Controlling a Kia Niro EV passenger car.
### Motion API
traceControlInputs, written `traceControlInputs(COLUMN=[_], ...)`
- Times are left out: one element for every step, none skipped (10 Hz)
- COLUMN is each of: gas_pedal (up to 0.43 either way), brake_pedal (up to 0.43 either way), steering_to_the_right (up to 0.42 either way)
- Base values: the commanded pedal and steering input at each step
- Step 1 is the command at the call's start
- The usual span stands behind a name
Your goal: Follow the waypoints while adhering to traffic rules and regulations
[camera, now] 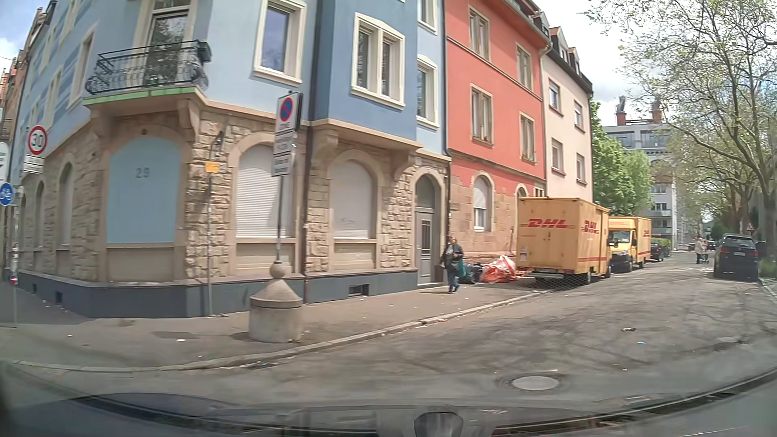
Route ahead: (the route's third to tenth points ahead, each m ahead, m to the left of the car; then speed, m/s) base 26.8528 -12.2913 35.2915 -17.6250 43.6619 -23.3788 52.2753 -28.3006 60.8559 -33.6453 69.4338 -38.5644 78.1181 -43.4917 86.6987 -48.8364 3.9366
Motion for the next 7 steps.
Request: traceControlInputs(gas_pedal=[0.157, 0.157, 0.157, 0.157, 0.157, 0.157, 0.15], brake_pedal=[0.0, 0.0, 0.0, 0.0, 0.0, 0.0, 0.0], steering_to_the_right=[0.529, 0.484, 0.446, 0.407, 0.367, 0.326, 0.295])
